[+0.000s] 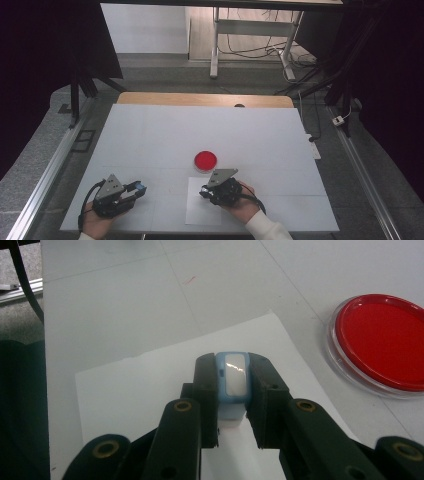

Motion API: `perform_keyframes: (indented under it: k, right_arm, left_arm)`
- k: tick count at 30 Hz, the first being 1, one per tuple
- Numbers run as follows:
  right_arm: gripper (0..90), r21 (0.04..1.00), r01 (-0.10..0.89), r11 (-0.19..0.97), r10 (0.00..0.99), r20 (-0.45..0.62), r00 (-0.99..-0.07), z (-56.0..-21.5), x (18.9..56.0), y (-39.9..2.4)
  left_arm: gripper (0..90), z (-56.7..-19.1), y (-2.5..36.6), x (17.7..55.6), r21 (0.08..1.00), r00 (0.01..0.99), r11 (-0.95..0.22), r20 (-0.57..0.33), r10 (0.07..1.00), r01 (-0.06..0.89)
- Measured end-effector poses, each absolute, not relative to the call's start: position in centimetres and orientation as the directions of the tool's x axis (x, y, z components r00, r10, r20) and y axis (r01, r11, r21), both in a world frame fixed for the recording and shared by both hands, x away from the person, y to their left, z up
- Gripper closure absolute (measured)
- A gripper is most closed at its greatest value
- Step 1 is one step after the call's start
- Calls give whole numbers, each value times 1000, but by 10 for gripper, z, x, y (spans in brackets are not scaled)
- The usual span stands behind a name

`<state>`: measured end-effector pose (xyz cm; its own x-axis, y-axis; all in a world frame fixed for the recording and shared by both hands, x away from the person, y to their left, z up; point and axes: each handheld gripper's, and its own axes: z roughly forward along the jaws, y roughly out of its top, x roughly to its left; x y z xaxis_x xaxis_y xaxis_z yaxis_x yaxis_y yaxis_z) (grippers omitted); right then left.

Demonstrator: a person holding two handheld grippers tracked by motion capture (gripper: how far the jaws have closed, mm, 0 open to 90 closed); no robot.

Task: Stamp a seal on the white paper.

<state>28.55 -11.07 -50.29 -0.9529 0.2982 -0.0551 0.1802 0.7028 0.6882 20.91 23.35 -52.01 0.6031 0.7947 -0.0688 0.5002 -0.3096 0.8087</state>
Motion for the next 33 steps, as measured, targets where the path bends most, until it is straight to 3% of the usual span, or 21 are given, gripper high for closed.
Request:
perform_keyframes:
  k: [19,33]
  right_arm:
    - [750,698,189,691,301,-41,-953,-500,286,-112]
    - [750,757,206,620,339,-22,-940,-489,282,-120]
  left_arm:
    - [648,-520,234,208,809,605,-311,-69,793,499]
    - [647,-519,232,207,810,608,-313,-66,791,495]
